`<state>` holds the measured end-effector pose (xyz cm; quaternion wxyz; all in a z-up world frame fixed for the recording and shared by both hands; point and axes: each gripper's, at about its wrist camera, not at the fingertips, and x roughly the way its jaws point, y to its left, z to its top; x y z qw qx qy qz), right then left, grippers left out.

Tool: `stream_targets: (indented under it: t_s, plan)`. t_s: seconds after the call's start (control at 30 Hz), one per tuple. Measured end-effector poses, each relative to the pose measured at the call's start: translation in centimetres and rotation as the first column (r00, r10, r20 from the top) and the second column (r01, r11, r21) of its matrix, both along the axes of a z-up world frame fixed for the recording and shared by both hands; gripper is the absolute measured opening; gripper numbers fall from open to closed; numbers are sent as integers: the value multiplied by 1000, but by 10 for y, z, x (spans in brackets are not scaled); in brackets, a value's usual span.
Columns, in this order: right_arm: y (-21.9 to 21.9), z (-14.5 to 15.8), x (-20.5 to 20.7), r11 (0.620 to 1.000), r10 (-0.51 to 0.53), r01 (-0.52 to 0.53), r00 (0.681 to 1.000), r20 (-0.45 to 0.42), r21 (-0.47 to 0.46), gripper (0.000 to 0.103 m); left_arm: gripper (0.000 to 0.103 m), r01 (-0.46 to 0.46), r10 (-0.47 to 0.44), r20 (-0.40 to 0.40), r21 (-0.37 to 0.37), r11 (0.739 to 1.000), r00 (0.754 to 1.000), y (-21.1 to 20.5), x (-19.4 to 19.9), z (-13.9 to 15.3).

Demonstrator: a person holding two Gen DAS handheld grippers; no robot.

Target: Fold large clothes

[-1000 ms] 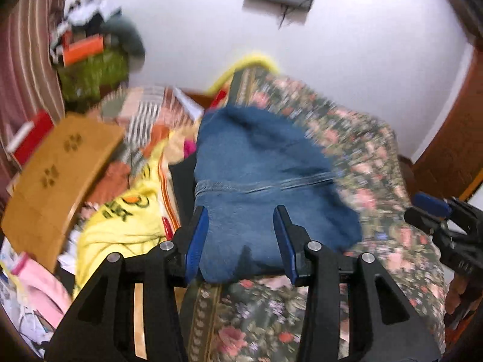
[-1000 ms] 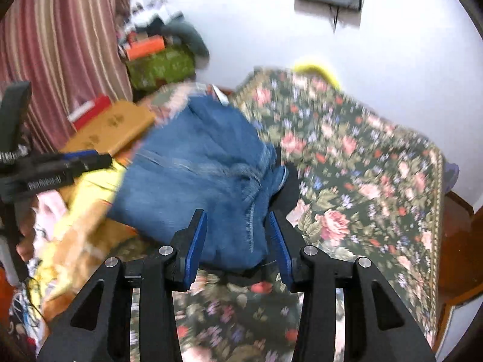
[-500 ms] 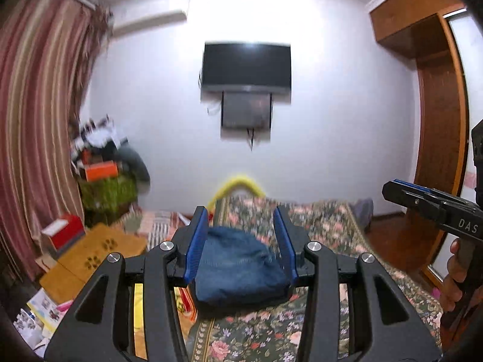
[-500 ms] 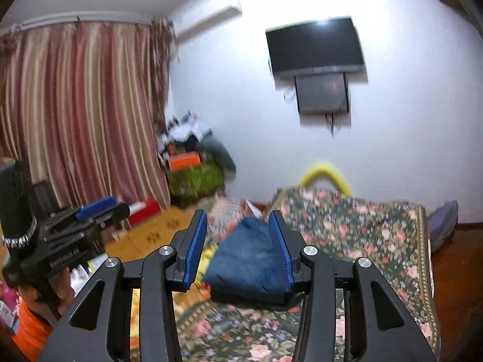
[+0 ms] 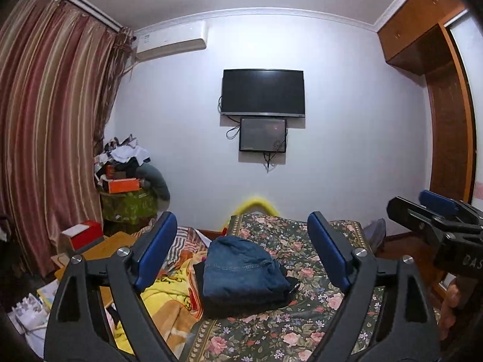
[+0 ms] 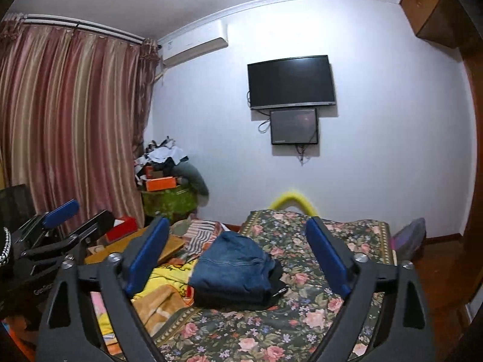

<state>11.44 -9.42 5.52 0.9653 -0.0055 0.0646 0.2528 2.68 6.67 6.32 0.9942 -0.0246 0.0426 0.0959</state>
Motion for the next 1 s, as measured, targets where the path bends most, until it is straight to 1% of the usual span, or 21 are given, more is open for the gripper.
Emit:
stream_targets:
  t_s: [0.03,0.07,0.2,0.43,0.8,1.0]
  plan:
    - [0,1,1,1000,-6,6,1000,6,0,102,88,-2,2,-1,-5,1000,1000,1,0,-1]
    - [0,1,-1,1000,-9,9,1000,10,1,103,88,-5,5,-1,-10,1000,1000,2,-1,-3]
    - [3,4,0,1000,-22,23,1000,18,-14,103,89,-6,6,-7,-33,999,1000,6,0,-5]
    - [-3,-6,-6,1000,-16,16,1000,4,-18,103,89,-11,10,-16,-46,999,1000,9,1,-10]
    - [-10,-10,-7,999,-27,27,1000,-14,-23,103,89,-17,15,-37,-32,999,999,6,7,-17]
    - [-13,-13,-3,999,-30,29,999,-44,-18,103,90,-21,20,-49,-27,999,999,4,9,-21]
